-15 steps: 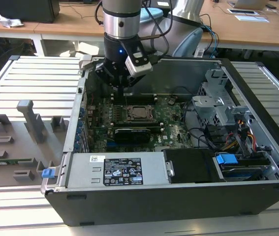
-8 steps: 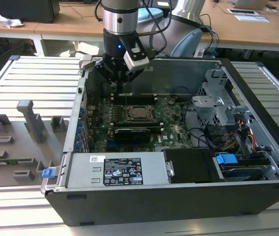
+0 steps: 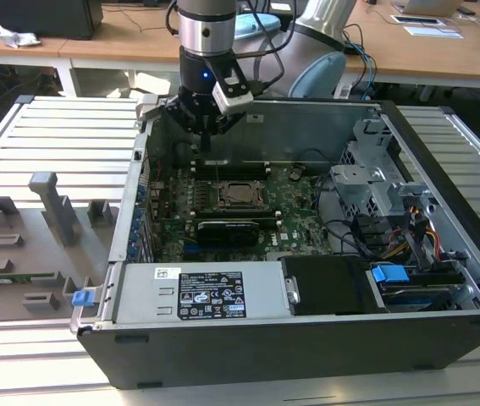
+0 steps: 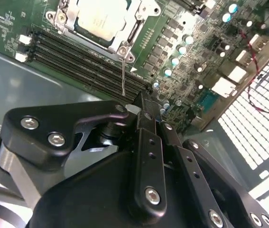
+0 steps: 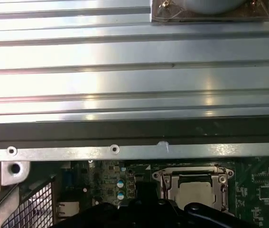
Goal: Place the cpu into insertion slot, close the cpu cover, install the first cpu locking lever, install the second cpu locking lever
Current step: 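Install the first cpu locking lever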
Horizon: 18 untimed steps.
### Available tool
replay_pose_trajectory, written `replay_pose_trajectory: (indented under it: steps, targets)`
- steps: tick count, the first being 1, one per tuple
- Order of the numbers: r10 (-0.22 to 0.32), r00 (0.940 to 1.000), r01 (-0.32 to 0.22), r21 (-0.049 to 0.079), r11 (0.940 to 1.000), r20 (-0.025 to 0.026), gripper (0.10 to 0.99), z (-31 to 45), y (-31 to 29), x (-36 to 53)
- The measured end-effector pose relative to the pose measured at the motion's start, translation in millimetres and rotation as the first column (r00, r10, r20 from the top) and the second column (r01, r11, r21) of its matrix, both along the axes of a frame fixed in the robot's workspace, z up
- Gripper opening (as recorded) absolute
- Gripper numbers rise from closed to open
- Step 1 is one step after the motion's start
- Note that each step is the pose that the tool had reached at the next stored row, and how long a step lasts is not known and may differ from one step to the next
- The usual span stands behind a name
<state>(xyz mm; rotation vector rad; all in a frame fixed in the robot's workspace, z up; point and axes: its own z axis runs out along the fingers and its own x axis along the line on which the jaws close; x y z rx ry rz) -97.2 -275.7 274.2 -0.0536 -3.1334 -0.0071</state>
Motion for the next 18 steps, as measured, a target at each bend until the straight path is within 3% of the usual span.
replay_pose_trajectory:
  steps: [4,12,18]
  targets:
    - [0.0,1.0,0.0,-0.003,1.0,0.0,0.106,-5.8,1.6,7.1]
    - [0.0,1.0,0.0,-0.004,1.0,0.0,0.106,-8.8,4.2,25.4]
    - [0.0,1.0,0.0,-0.004,1.0,0.0,0.106,-9.1,4.2,29.7]
